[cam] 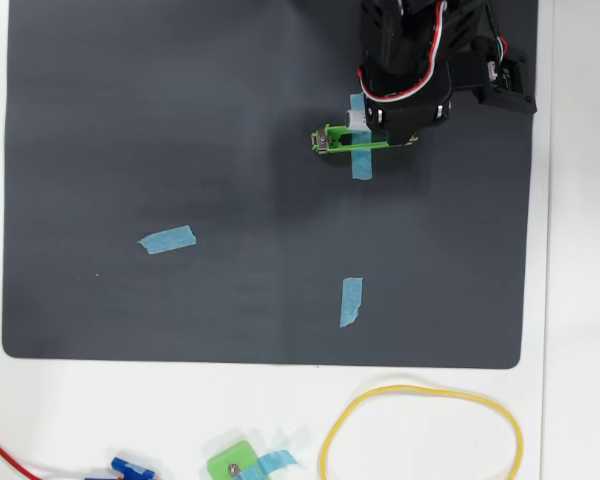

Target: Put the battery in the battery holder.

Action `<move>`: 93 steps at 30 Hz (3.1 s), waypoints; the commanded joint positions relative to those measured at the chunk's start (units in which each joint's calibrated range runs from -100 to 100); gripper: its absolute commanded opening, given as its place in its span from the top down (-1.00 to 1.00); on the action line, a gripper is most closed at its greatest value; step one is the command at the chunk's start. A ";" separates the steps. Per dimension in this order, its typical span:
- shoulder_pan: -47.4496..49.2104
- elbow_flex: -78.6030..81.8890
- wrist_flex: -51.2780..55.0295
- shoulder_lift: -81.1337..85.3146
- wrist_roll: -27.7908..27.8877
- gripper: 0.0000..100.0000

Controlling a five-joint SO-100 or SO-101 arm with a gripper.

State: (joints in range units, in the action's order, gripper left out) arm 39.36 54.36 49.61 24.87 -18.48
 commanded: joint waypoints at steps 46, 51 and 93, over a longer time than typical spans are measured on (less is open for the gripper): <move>-2.46 -0.61 -3.11 0.93 0.17 1.00; -2.46 -0.61 -3.02 0.84 0.22 1.00; 0.86 -3.08 -2.93 -5.47 1.68 1.00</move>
State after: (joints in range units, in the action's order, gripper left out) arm 39.14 53.72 47.03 18.08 -17.08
